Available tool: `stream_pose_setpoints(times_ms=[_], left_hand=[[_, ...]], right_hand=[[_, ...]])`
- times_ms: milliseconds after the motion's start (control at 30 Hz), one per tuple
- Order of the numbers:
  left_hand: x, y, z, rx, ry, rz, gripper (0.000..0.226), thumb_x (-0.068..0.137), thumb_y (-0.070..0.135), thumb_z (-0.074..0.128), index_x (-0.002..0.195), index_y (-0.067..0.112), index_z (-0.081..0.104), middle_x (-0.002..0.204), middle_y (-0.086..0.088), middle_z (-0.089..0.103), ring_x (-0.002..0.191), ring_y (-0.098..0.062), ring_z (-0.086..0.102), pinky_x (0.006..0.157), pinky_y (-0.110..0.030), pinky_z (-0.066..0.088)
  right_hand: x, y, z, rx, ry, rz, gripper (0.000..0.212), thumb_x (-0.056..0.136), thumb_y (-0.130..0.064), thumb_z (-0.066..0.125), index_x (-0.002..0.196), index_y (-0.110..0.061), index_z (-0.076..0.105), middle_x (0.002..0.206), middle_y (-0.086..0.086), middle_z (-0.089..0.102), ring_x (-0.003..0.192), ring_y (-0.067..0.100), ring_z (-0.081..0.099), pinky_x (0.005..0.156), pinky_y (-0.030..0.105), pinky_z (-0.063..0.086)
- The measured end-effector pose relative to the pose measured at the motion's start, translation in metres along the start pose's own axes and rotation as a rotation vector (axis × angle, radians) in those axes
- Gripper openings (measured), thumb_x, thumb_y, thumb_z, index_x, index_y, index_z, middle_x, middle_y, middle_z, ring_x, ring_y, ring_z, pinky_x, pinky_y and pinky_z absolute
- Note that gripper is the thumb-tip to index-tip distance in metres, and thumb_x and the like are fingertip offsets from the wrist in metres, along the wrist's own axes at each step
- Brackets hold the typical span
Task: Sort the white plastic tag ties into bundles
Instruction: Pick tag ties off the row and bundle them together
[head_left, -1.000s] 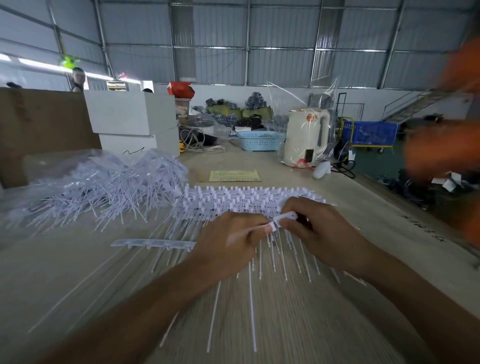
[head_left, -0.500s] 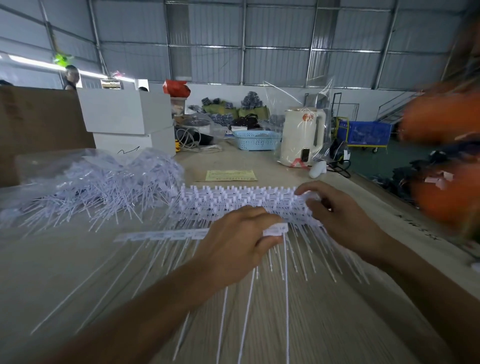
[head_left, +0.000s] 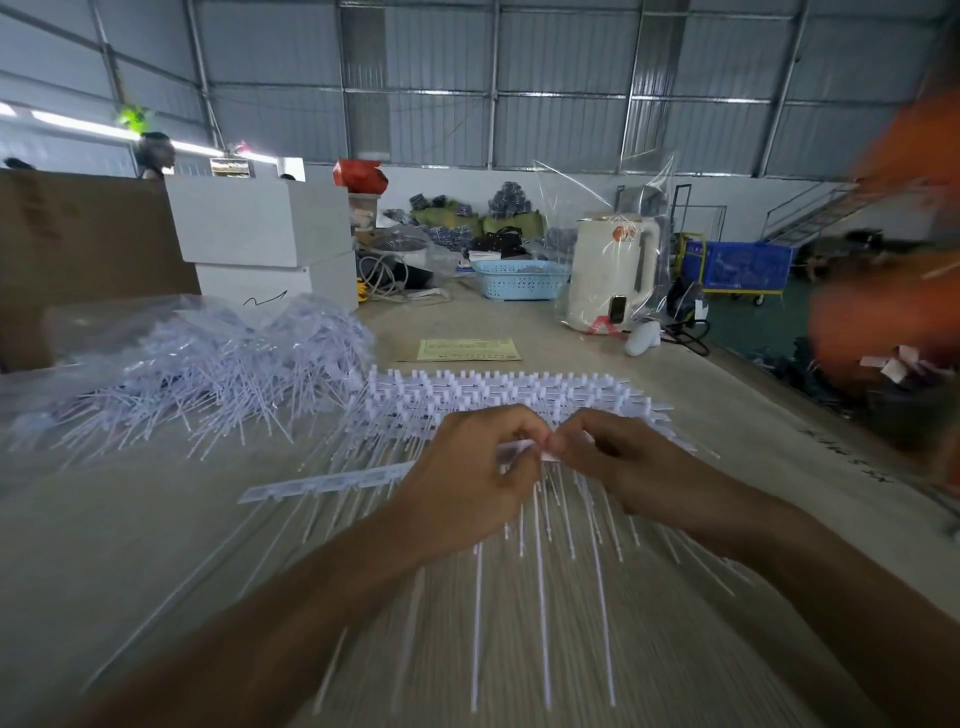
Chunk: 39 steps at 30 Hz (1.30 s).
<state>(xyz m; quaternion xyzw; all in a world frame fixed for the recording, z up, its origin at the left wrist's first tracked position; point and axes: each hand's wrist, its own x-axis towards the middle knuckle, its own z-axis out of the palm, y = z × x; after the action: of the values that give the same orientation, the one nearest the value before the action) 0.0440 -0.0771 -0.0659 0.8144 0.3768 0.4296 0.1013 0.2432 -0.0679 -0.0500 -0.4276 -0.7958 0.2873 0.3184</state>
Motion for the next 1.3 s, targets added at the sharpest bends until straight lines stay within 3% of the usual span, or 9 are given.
stream_pose_setpoints(times_ms=[100, 200, 300, 467, 733, 933, 1133, 1200, 1300], left_hand=[[0.002, -0.003, -0.005, 0.019, -0.101, -0.008, 0.031, 0.087, 0.007, 0.063, 0.115, 0.021, 0.067, 0.1, 0.007, 0.073, 0.084, 0.0, 0.067, 0.071, -0.023, 0.055], [0.002, -0.011, -0.005, 0.081, -0.113, -0.057, 0.027, 0.088, 0.022, 0.069, 0.114, 0.029, 0.065, 0.101, 0.014, 0.072, 0.092, -0.005, 0.067, 0.08, -0.038, 0.057], [0.002, -0.014, -0.007, 0.165, -0.1, -0.04, 0.019, 0.091, 0.04, 0.064, 0.108, 0.033, 0.068, 0.088, 0.016, 0.071, 0.078, -0.003, 0.064, 0.07, -0.035, 0.055], [0.001, -0.013, -0.006, 0.217, -0.127, 0.043, 0.011, 0.101, 0.03, 0.056, 0.098, 0.021, 0.062, 0.073, 0.012, 0.055, 0.065, -0.01, 0.053, 0.061, -0.037, 0.049], [0.001, -0.014, -0.003, 0.082, -0.101, 0.029, 0.042, 0.105, 0.04, 0.04, 0.09, 0.011, 0.065, 0.073, -0.004, 0.064, 0.066, -0.025, 0.061, 0.063, -0.045, 0.05], [0.004, -0.016, -0.005, 0.08, -0.052, 0.023, 0.006, 0.092, 0.03, 0.068, 0.096, 0.025, 0.069, 0.078, 0.011, 0.066, 0.068, -0.009, 0.062, 0.06, -0.038, 0.052], [0.003, -0.016, -0.004, 0.157, -0.141, 0.047, 0.008, 0.089, 0.03, 0.07, 0.097, 0.028, 0.069, 0.085, 0.013, 0.066, 0.076, -0.005, 0.06, 0.069, -0.038, 0.051], [0.001, -0.014, 0.0, 0.129, -0.183, 0.068, 0.011, 0.089, 0.031, 0.07, 0.1, 0.027, 0.07, 0.09, 0.012, 0.069, 0.081, -0.007, 0.063, 0.073, -0.039, 0.052], [0.0, -0.011, 0.005, 0.087, -0.147, 0.053, 0.017, 0.088, 0.038, 0.066, 0.102, 0.029, 0.07, 0.092, 0.014, 0.07, 0.081, -0.004, 0.065, 0.073, -0.038, 0.054]], right_hand=[[0.002, 0.005, -0.004, -0.099, 0.08, -0.062, 0.026, 0.097, -0.042, 0.055, 0.091, -0.017, 0.061, 0.064, -0.011, 0.044, 0.057, 0.004, 0.039, 0.055, 0.018, 0.031], [0.003, 0.008, -0.007, -0.031, 0.11, -0.068, 0.02, 0.1, -0.032, 0.058, 0.09, -0.014, 0.058, 0.059, -0.012, 0.044, 0.051, 0.001, 0.038, 0.049, 0.012, 0.031], [0.002, 0.009, -0.006, -0.023, 0.096, -0.101, 0.019, 0.1, -0.028, 0.058, 0.091, -0.012, 0.058, 0.058, -0.013, 0.044, 0.051, 0.0, 0.038, 0.049, 0.011, 0.031], [0.003, 0.01, -0.003, -0.056, 0.127, -0.175, 0.018, 0.099, -0.027, 0.059, 0.087, -0.015, 0.054, 0.061, -0.008, 0.039, 0.054, 0.005, 0.033, 0.052, 0.017, 0.028], [-0.004, 0.002, -0.004, -0.4, 0.149, -0.309, 0.016, 0.1, -0.021, 0.057, 0.089, -0.02, 0.045, 0.059, -0.012, 0.041, 0.057, 0.008, 0.038, 0.053, 0.024, 0.026], [-0.004, 0.0, -0.004, -0.146, 0.119, -0.143, 0.013, 0.103, -0.023, 0.05, 0.092, -0.019, 0.047, 0.056, 0.005, 0.057, 0.048, 0.017, 0.055, 0.053, 0.039, 0.05], [-0.002, 0.009, -0.007, -0.382, 0.108, -0.172, 0.013, 0.103, -0.032, 0.048, 0.091, -0.026, 0.046, 0.058, -0.018, 0.056, 0.048, 0.006, 0.048, 0.047, 0.022, 0.031], [0.001, 0.016, -0.016, -0.511, 0.202, -0.125, 0.014, 0.102, -0.034, 0.046, 0.09, -0.029, 0.043, 0.058, -0.012, 0.053, 0.049, 0.005, 0.048, 0.048, 0.025, 0.031], [0.001, 0.025, -0.03, -0.384, 0.29, -0.056, 0.013, 0.104, -0.025, 0.048, 0.091, -0.027, 0.048, 0.057, -0.004, 0.057, 0.048, 0.009, 0.053, 0.048, 0.028, 0.038]])
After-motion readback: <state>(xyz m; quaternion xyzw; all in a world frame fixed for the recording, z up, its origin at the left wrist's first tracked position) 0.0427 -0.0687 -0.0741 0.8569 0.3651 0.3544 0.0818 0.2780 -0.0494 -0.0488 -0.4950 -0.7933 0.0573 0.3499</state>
